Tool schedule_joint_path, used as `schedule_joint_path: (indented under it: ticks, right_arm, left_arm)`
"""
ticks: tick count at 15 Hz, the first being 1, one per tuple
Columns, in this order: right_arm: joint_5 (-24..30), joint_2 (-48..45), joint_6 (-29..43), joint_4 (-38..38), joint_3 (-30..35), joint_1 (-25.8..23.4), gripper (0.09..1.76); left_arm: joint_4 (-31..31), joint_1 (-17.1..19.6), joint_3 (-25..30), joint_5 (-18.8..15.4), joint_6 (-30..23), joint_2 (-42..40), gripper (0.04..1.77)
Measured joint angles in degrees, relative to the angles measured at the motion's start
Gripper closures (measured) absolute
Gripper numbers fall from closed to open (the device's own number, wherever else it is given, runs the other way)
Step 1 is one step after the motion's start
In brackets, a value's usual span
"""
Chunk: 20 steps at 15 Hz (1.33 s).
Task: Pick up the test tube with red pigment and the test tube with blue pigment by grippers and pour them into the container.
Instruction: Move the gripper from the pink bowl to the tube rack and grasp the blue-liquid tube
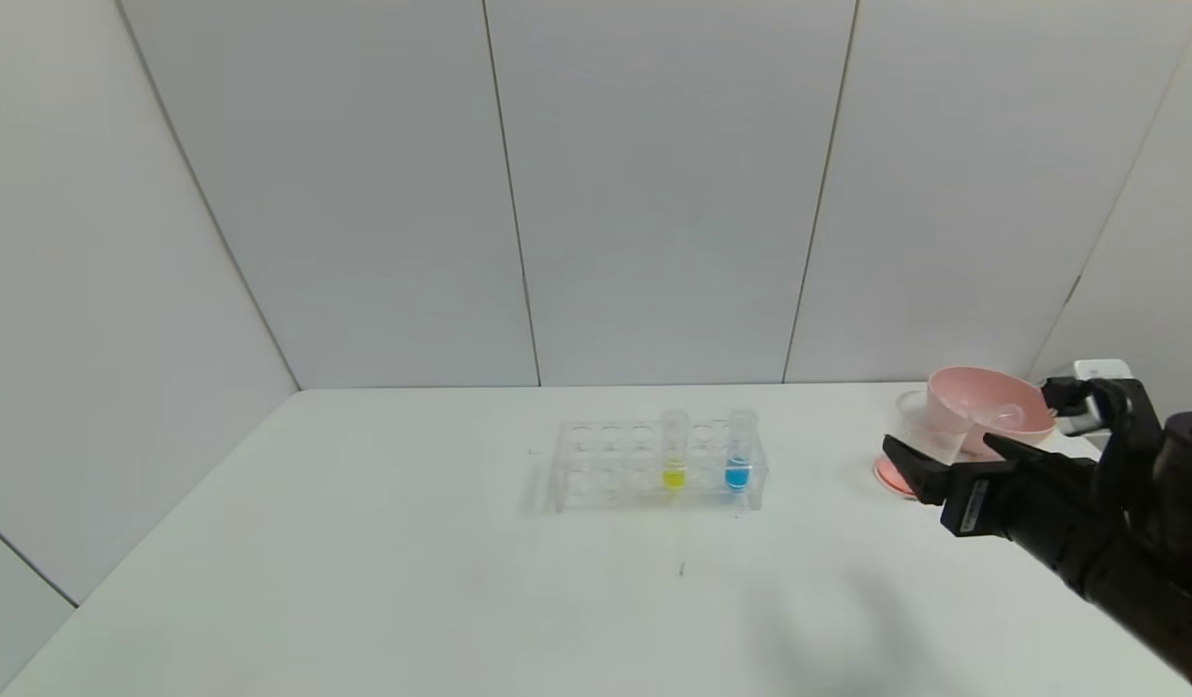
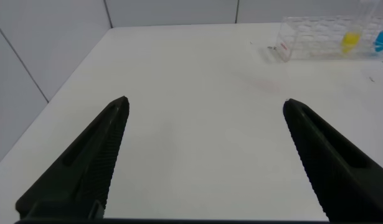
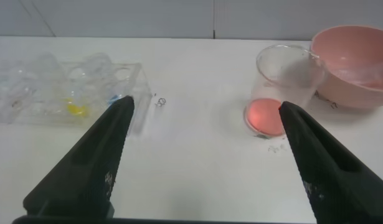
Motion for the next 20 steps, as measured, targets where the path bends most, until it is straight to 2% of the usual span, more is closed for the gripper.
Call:
schedule_joint_path:
  ticks: [4,8,13,20]
  right_arm:
    - [-10.33,2.68,0.62,-4.14,1.07,12.85,0.17]
    - [-14.70,12.57,0.51,-12.43,-3.36,17.75,0.16]
    - [-15.99,23.58,0.27,-15.17,-10.95,18.93,0.15]
    - [-15.36,31.37,-0.82,-14.90,-19.49,15.63,0.15]
  left_arm:
    - [-0.05,0.00,0.00,0.00,0.00,0.00,0.05]
    - [0.02,0.00,0.00,0.00,0.00,0.00,0.05]
    - [0.00,0.00,0.00,0.00,0.00,0.00,0.05]
    - [-0.02,0.00,0.00,0.00,0.00,0.00,0.05]
